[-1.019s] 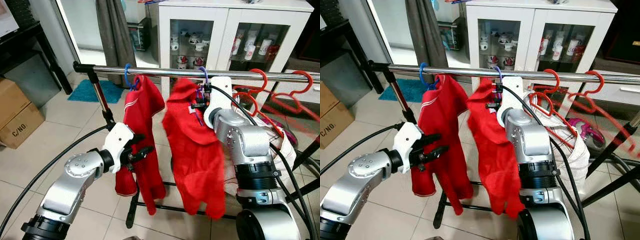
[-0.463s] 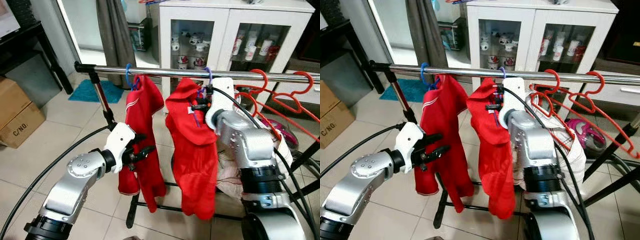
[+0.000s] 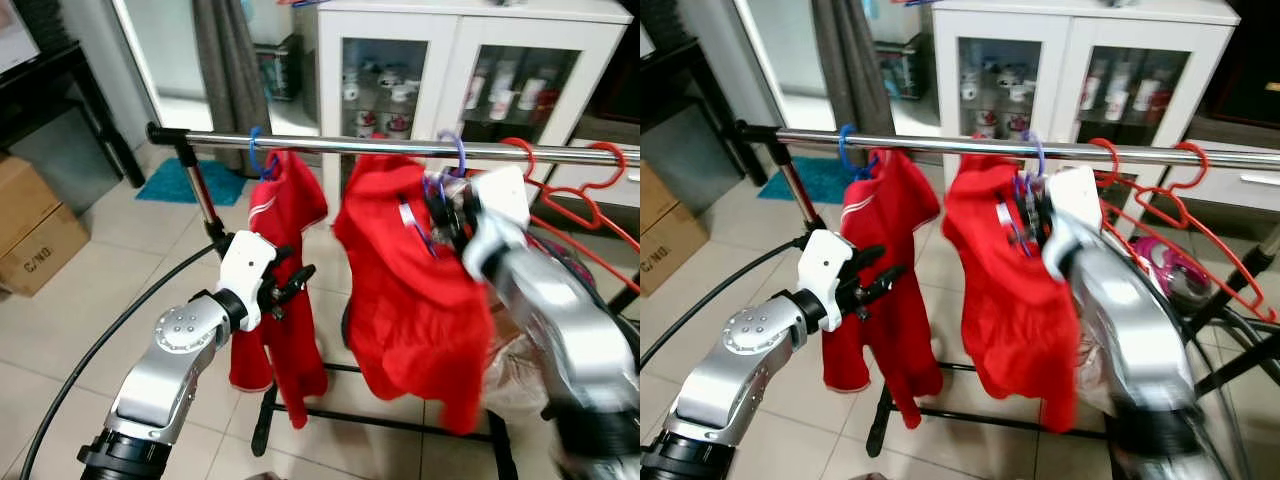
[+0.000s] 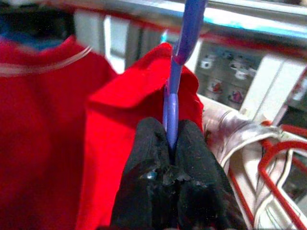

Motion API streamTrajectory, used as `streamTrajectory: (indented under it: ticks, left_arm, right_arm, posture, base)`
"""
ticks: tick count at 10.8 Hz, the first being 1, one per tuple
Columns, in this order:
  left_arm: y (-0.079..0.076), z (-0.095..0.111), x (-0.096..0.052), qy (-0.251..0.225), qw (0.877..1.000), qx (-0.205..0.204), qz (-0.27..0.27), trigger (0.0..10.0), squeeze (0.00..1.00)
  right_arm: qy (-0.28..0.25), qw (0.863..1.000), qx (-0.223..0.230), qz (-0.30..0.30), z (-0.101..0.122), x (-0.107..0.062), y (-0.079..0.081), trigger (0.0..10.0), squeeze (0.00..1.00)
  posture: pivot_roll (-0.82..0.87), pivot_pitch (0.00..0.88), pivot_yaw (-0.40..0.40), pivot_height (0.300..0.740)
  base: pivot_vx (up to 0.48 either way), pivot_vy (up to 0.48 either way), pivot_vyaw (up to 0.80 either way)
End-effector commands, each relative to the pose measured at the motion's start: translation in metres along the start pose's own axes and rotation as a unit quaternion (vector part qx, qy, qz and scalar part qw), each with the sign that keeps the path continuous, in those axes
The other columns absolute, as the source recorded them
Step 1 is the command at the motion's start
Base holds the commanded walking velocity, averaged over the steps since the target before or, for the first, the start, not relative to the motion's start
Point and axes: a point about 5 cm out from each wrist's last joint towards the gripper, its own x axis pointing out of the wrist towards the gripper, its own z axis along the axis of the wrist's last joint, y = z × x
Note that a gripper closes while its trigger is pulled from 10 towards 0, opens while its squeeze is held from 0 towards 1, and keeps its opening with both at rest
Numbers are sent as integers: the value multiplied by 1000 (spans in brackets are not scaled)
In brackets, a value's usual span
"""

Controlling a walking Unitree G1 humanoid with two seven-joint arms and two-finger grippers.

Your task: Hang hanger

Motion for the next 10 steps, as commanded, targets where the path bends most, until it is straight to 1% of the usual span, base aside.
streamTrajectory:
  ticks: [1, 2, 3, 4, 5, 6, 7, 8, 9, 10]
  left_arm:
    - [2, 2, -1, -5, 1000, -3, 8, 10000, 0]
    - [1, 1, -1, -5, 1000, -3, 12, 10000, 0]
    - [0, 0, -2, -4, 1000, -6, 15, 10000, 0]
    - [0, -1, -2, -3, 1000, -6, 16, 10000, 0]
    - [0, -2, -3, -1, 1000, -7, 18, 10000, 0]
    - [1, -2, -4, 0, 1000, -7, 19, 10000, 0]
    - [2, -3, -6, 2, 1000, -7, 21, 10000, 0]
    - [2, -4, -7, 4, 1000, -8, 23, 10000, 0]
    - [2, -5, -7, 6, 1000, -9, 23, 10000, 0]
    - [3, -7, -8, 9, 1000, -12, 23, 10000, 0]
  right_arm:
    - [-17, 999, -12, 27, 5, -5, 10, 0, 0]
    - [-2, 1000, -10, 28, -4, -11, 13, 4588, 0]
    - [16, 999, -6, 27, -14, -17, 19, 10000, 0]
    - [27, 999, 5, 28, -21, -20, 24, 10000, 0]
    - [40, 999, 23, 11, -31, -23, 29, 10000, 0]
    - [48, 998, 34, -9, -37, -24, 30, 10000, 0]
    - [59, 996, 51, -37, -44, -27, 30, 10000, 0]
    - [60, 995, 57, -48, -47, -29, 28, 10000, 0]
    - [57, 995, 59, -56, -48, -30, 25, 10000, 0]
    - [59, 995, 69, -51, -49, -31, 25, 10000, 0]
  posture:
    - [-88, 0, 58, 740]
    - [-89, 0, 56, 740]
    - [-88, 0, 47, 740]
    - [-86, 0, 39, 740]
    - [-83, 0, 32, 740]
    - [-82, 0, 30, 740]
    - [-83, 0, 29, 740]
    - [-86, 0, 31, 740]
    - [-87, 0, 32, 740]
    - [-89, 0, 35, 740]
  base:
    - [0, 0, 0]
    - [-251, 0, 0]
    - [-247, 0, 0]
    - [-247, 0, 0]
    - [0, 0, 0]
    - [0, 0, 0]
    - [0, 0, 0]
    - [0, 0, 0]
    - [0, 0, 0]
    - [0, 0, 0]
